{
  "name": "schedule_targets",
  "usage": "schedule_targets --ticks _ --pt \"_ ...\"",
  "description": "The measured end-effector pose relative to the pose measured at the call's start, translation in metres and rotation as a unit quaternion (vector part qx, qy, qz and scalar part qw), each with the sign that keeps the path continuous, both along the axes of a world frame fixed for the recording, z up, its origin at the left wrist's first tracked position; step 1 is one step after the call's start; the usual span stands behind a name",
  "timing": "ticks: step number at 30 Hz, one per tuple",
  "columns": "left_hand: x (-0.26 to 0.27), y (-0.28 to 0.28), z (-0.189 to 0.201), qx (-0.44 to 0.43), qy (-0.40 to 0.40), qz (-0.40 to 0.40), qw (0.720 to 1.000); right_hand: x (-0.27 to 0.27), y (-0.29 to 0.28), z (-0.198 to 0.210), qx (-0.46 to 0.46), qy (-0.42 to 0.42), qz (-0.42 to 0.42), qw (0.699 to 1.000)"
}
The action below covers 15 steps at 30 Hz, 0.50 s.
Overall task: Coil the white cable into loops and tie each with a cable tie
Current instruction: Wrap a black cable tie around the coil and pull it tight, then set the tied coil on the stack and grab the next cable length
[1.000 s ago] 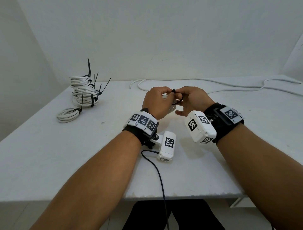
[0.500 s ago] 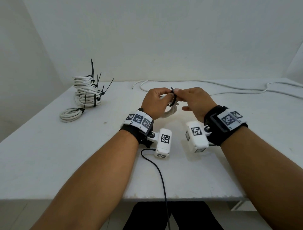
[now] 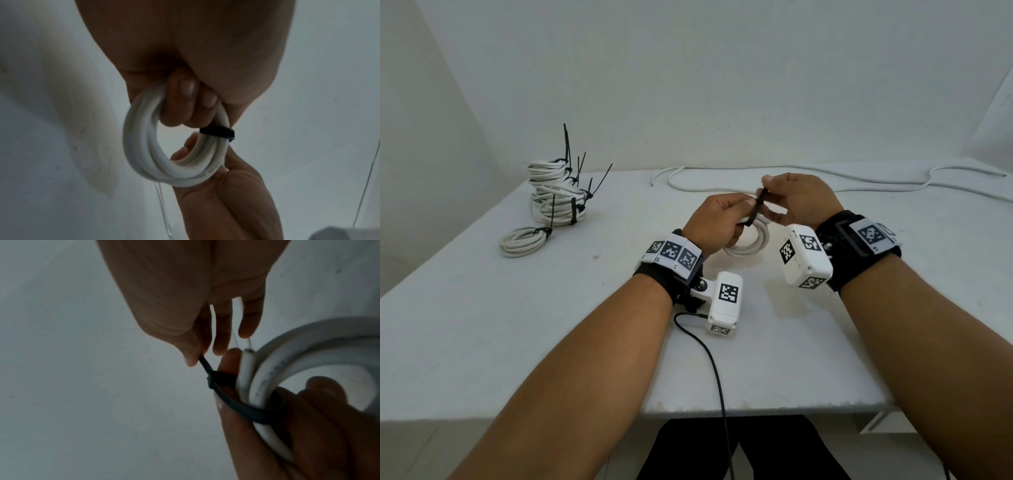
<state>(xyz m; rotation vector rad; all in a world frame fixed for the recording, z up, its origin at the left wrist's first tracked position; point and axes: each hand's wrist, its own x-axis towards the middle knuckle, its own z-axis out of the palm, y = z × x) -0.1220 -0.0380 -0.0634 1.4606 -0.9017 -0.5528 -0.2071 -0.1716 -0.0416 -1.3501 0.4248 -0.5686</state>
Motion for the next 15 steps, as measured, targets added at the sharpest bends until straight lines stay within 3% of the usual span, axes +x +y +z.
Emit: schedule_targets --ticks 2,5,10,15 --pt "-0.003 -0.002 0.001 -0.007 0.031 -0.015 0.999 -0.002 -0.004 0.003 0.0 -0.001 -0.036 0.999" --pt "-0.004 -0.004 0.0 -0.002 0.014 0.023 1.0 -0.002 0.0 0.001 -0.003 -0.01 -0.059 0.998" --pt "0.001 -0.002 -0.005 -0.034 0.048 0.058 0.997 0.003 0.015 -0.005 -0.018 0.036 0.084 0.996" --pt "-0.001 -0.003 0.001 -0.007 0.091 -0.007 0.996 -0.005 0.008 0.003 -0.105 0.058 0.04 0.992"
